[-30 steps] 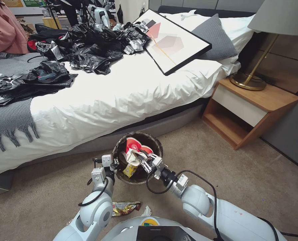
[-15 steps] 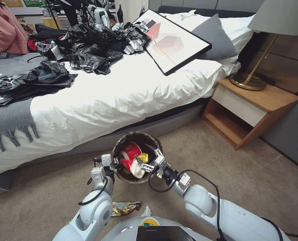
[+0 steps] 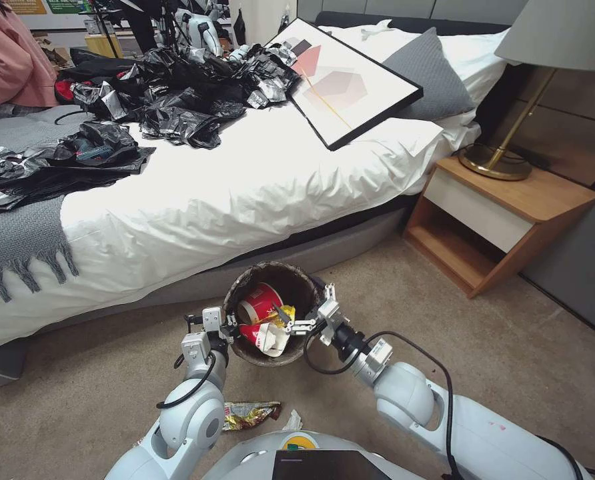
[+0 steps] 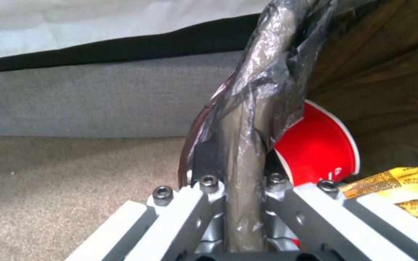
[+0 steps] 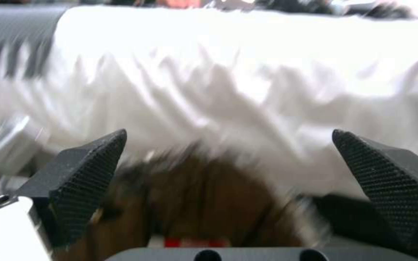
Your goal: Pick up the trash bin, then pick up the garbage from the floor and place it into the trash bin.
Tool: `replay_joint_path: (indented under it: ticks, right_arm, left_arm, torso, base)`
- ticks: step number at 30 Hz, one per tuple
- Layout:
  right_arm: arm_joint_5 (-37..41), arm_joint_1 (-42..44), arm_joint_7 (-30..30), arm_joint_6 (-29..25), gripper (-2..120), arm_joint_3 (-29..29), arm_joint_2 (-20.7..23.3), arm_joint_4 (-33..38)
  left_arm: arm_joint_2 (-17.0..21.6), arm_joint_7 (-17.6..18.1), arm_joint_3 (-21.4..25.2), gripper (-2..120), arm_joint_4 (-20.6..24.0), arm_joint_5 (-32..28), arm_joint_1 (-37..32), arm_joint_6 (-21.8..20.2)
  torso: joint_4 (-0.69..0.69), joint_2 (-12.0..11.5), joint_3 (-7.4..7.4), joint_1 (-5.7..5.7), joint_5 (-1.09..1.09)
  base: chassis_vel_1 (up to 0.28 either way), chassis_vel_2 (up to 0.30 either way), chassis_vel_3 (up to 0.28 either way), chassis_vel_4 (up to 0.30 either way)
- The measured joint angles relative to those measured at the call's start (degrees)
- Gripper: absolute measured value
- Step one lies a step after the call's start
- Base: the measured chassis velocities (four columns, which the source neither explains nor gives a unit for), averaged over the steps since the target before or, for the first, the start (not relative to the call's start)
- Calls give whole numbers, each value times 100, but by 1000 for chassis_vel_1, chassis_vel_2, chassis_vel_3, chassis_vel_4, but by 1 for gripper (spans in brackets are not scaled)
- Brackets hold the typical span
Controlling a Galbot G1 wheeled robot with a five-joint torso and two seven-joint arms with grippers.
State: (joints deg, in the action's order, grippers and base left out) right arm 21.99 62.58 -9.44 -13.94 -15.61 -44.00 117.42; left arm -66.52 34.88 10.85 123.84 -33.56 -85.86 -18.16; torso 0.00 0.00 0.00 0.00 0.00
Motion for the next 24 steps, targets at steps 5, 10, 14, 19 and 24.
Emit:
replay_joint_path:
  ticks: [5, 10, 14, 19, 24]
  right_arm:
    - [159, 70, -140, 49, 100, 381, 6, 289]
    - [456, 194, -803, 358, 100, 1213, -74, 773]
    - [596, 455, -1366, 708, 100, 2017, -274, 910]
    - [538, 998, -1858, 1045, 100, 2956, -663, 838]
    - [232, 1507, -1890, 991, 100, 3474, -878, 682]
  left_arm:
    - [-8, 2, 1, 0, 7, 2, -5, 0]
    - [-8, 2, 30, 0, 36, 26, -33, 7]
    - [2, -5, 73, 0, 63, 71, -67, 19]
    - [32, -12, 156, 0, 105, 101, -113, 40]
    - [53, -19, 199, 0, 120, 155, -131, 66]
  torso:
    - [0, 0, 0, 0, 0]
    - [1, 0, 0, 0, -1]
    - [0, 0, 0, 0, 0]
    - [1, 0, 0, 0, 0]
    - [-2, 0, 0, 0, 0]
  base:
    - [0, 0, 0, 0]
    - [0, 0, 0, 0]
    - [0, 0, 0, 0]
    - [0, 0, 0, 0]
    - [0, 0, 0, 0]
